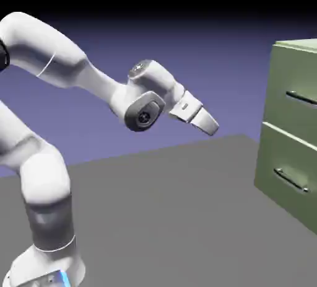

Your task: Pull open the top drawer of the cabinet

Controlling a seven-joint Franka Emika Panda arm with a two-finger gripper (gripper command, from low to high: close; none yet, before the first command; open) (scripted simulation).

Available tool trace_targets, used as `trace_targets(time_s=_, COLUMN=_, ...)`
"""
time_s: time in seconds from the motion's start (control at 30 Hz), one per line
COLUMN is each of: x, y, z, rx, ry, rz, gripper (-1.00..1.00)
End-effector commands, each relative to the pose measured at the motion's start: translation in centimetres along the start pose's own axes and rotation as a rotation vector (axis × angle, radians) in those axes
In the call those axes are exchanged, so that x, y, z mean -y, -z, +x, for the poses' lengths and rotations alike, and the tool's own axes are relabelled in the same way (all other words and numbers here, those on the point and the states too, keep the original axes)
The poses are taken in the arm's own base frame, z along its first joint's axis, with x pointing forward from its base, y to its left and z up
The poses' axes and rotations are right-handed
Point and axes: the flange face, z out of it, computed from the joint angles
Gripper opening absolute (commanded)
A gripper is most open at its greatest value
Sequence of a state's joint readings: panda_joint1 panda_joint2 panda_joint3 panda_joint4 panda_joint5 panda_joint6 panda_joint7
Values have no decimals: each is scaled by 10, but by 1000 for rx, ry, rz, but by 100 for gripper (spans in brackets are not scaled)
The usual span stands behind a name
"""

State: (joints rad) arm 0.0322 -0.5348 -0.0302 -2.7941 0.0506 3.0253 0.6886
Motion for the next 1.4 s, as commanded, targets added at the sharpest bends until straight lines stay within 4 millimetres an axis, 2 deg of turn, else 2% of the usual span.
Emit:
trace_targets(time_s=0.0, x=-5, y=-9, z=4, rx=26, ry=-10, rz=-10, gripper=0)
trace_targets(time_s=0.2, x=-43, y=-64, z=19, rx=170, ry=-62, rz=-67, gripper=0)
trace_targets(time_s=0.4, x=-86, y=-116, z=23, rx=282, ry=-98, rz=-119, gripper=0)
trace_targets(time_s=0.7, x=-153, y=-175, z=22, rx=361, ry=-113, rz=-178, gripper=0)
trace_targets(time_s=0.9, x=-191, y=-200, z=28, rx=341, ry=-81, rz=-204, gripper=0)
trace_targets(time_s=1.07, x=-214, y=-212, z=40, rx=280, ry=-17, rz=-218, gripper=0)
trace_targets(time_s=1.23, x=-225, y=-218, z=59, rx=183, ry=89, rz=-224, gripper=0)
trace_targets(time_s=1.37, x=-222, y=-219, z=80, rx=84, ry=205, rz=-224, gripper=0)
